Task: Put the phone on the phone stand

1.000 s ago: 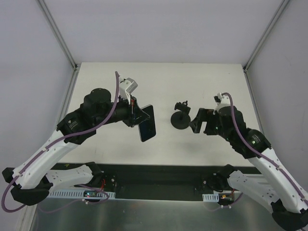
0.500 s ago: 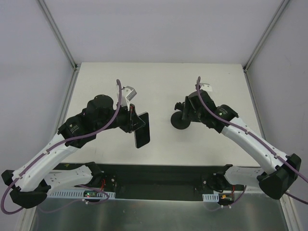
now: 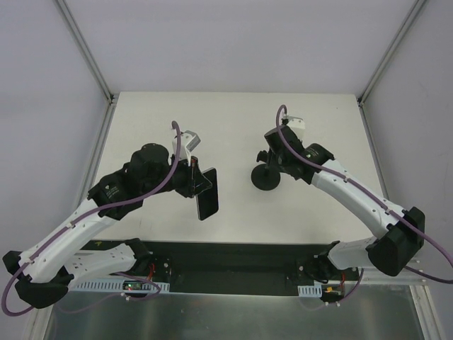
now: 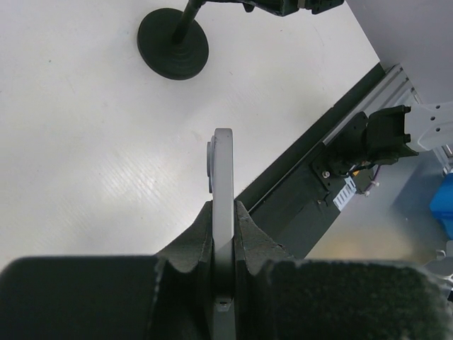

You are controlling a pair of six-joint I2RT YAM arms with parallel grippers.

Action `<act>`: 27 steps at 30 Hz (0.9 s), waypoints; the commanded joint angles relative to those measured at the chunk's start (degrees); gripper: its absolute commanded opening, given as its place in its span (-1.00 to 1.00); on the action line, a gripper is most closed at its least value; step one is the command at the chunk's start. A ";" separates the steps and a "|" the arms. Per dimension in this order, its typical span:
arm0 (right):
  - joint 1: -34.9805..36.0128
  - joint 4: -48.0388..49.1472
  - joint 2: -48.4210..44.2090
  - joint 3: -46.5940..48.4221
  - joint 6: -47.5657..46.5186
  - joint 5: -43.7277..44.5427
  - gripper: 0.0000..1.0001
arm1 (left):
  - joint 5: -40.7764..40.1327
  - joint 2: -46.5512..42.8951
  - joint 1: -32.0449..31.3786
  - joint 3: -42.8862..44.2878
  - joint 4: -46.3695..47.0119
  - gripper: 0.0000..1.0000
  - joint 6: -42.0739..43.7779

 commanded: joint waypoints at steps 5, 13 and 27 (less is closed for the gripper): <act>0.25 -1.15 2.28 3.27 0.51 4.44 -0.27 | 2.69 1.23 0.15 -0.74 6.73 -1.00 -2.03; 0.16 -1.06 3.08 3.62 -2.91 4.18 -0.85 | 4.10 1.23 0.15 -1.97 10.33 -1.00 -1.59; -3.17 4.03 -3.60 -1.39 -37.34 -30.81 -0.99 | 33.96 10.98 0.07 -4.96 47.14 -1.00 17.20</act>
